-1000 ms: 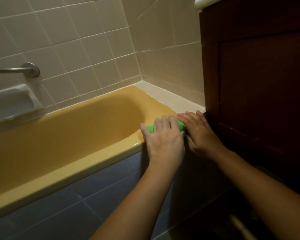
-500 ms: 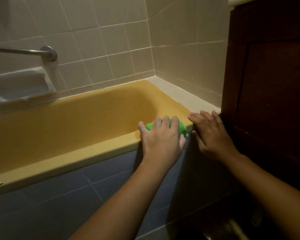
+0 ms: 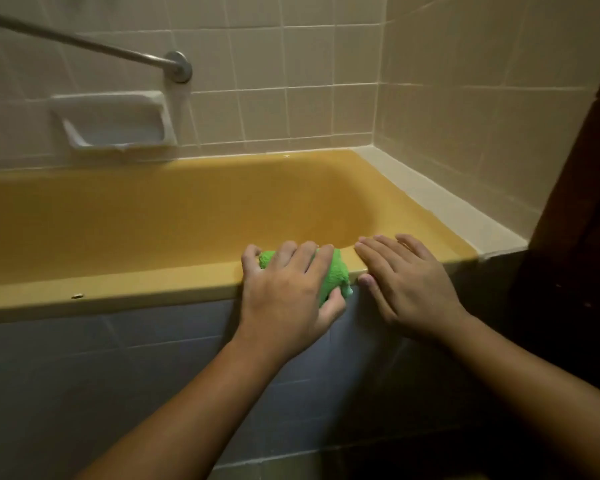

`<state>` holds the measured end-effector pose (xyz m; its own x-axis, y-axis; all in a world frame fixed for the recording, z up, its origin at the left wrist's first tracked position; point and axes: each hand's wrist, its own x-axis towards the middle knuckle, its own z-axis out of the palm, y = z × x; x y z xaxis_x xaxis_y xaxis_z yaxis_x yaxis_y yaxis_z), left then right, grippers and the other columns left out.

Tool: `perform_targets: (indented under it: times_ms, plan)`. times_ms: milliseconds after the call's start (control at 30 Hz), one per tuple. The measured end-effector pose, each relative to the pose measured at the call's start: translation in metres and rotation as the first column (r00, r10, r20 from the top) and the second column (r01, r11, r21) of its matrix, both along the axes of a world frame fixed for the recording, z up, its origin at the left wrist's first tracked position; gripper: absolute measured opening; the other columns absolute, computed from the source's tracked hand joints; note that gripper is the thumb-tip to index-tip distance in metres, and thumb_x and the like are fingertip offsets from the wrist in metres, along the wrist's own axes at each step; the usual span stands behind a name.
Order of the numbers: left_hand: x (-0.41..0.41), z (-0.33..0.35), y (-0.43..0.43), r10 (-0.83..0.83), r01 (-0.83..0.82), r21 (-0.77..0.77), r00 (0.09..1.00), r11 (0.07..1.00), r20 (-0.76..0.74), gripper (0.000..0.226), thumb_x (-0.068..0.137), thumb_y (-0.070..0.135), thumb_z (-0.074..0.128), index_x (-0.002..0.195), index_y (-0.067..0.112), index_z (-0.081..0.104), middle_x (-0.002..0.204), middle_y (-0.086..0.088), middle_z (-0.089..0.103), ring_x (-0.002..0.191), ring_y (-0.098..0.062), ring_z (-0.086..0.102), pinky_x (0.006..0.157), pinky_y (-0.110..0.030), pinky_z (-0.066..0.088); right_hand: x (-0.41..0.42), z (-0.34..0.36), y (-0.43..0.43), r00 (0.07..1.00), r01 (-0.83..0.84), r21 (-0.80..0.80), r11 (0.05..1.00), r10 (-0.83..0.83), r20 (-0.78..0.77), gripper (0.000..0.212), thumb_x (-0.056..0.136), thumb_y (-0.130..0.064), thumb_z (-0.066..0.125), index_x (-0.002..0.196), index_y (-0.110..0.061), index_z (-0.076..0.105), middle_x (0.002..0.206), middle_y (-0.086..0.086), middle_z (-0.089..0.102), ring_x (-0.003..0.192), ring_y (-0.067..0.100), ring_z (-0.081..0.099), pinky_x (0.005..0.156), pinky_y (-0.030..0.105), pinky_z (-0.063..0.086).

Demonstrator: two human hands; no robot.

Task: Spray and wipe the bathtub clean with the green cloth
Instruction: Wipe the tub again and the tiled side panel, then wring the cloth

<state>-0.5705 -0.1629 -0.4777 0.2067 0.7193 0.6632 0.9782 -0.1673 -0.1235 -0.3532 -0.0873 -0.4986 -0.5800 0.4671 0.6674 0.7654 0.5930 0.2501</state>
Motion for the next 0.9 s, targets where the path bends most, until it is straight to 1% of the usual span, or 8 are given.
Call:
perform_targets:
  times_ms: [200, 300, 433, 500, 567, 733, 833, 900]
  plan:
    - [-0.066, 0.0, -0.02, 0.065, -0.064, 0.037, 0.998, 0.997, -0.023, 0.057, 0.087, 0.059, 0.056, 0.136, 0.03, 0.063, 0.131, 0.011, 0.065, 0.119, -0.025, 0.058, 0.1, -0.058, 0.034, -0.052, 0.009, -0.007, 0.996, -0.091, 0.005, 0.996, 0.091, 0.008, 0.049, 0.108, -0.041, 0.04, 0.136, -0.007, 0.065, 0.132, 0.011, 0.069, 0.118, 0.031, 0.066, 0.102, 0.045, 0.05]
    - [-0.097, 0.0, -0.038, 0.179, -0.178, 0.029, 0.983, 0.984, -0.034, 0.059, 0.087, 0.059, 0.055, 0.138, 0.031, 0.062, 0.136, 0.011, 0.064, 0.123, -0.027, 0.055, 0.103, -0.061, 0.03, -0.078, 0.016, -0.012, 0.993, -0.116, -0.015, 0.993, 0.116, 0.02, 0.047, 0.108, -0.04, 0.04, 0.129, -0.009, 0.068, 0.119, 0.011, 0.073, 0.103, 0.032, 0.07, 0.089, 0.042, 0.055]
    - [-0.08, -0.006, -0.045, 0.325, -0.321, -0.066, 0.943, 0.945, 0.072, 0.064, 0.09, 0.052, 0.047, 0.146, 0.024, 0.055, 0.149, -0.001, 0.056, 0.138, -0.027, 0.048, 0.112, -0.068, 0.023, -0.109, 0.022, -0.021, 0.992, -0.126, -0.071, 0.989, 0.128, 0.017, 0.043, 0.109, -0.038, 0.039, 0.124, -0.011, 0.069, 0.111, 0.009, 0.074, 0.093, 0.031, 0.072, 0.077, 0.04, 0.055]
    - [-0.065, -0.012, -0.037, 0.345, -0.339, -0.065, 0.922, 0.939, 0.174, 0.06, 0.096, 0.053, 0.043, 0.146, 0.022, 0.055, 0.148, -0.004, 0.055, 0.141, -0.026, 0.046, 0.116, -0.071, 0.018, -0.116, 0.021, -0.022, 0.989, -0.143, -0.088, 0.986, 0.145, 0.015, 0.042, 0.108, -0.036, 0.039, 0.124, -0.011, 0.069, 0.111, 0.009, 0.075, 0.094, 0.03, 0.072, 0.077, 0.04, 0.056]
    - [-0.06, -0.017, -0.031, 0.345, -0.354, -0.002, 0.911, 0.935, 0.226, 0.053, 0.102, 0.054, 0.041, 0.141, 0.025, 0.06, 0.141, -0.002, 0.059, 0.138, -0.026, 0.049, 0.117, -0.07, 0.017, -0.118, 0.022, -0.021, 0.986, -0.165, -0.089, 0.982, 0.167, 0.015, 0.043, 0.107, -0.034, 0.04, 0.126, -0.01, 0.069, 0.113, 0.01, 0.075, 0.095, 0.03, 0.072, 0.078, 0.04, 0.056]
    - [-0.08, -0.025, -0.03, 0.308, -0.335, 0.134, 0.933, 0.933, 0.187, 0.041, 0.103, 0.049, 0.049, 0.134, 0.029, 0.067, 0.133, 0.002, 0.064, 0.131, -0.024, 0.056, 0.117, -0.067, 0.023, -0.137, 0.024, -0.025, 0.977, -0.203, -0.103, 0.974, 0.208, 0.043, 0.044, 0.105, -0.035, 0.04, 0.129, -0.009, 0.067, 0.116, 0.012, 0.073, 0.095, 0.031, 0.071, 0.078, 0.042, 0.057]
    - [-0.108, -0.026, -0.037, 0.339, -0.371, 0.134, 0.916, 0.919, 0.215, 0.04, 0.102, 0.048, 0.048, 0.132, 0.03, 0.067, 0.131, 0.004, 0.064, 0.132, -0.024, 0.055, 0.117, -0.066, 0.022, -0.162, 0.028, -0.032, 0.982, -0.169, -0.167, 0.971, 0.18, 0.057, 0.047, 0.107, -0.039, 0.032, 0.121, -0.012, 0.067, 0.106, 0.011, 0.072, 0.088, 0.032, 0.07, 0.073, 0.044, 0.055]
    - [-0.131, -0.026, -0.044, 0.361, -0.395, 0.133, 0.906, 0.909, 0.222, 0.04, 0.102, 0.047, 0.046, 0.131, 0.03, 0.068, 0.131, 0.004, 0.064, 0.132, -0.024, 0.054, 0.117, -0.065, 0.022, -0.18, 0.029, -0.037, 0.983, -0.14, -0.205, 0.969, 0.16, 0.086, 0.05, 0.107, -0.042, 0.025, 0.119, -0.013, 0.065, 0.106, 0.01, 0.071, 0.089, 0.033, 0.068, 0.075, 0.045, 0.053]
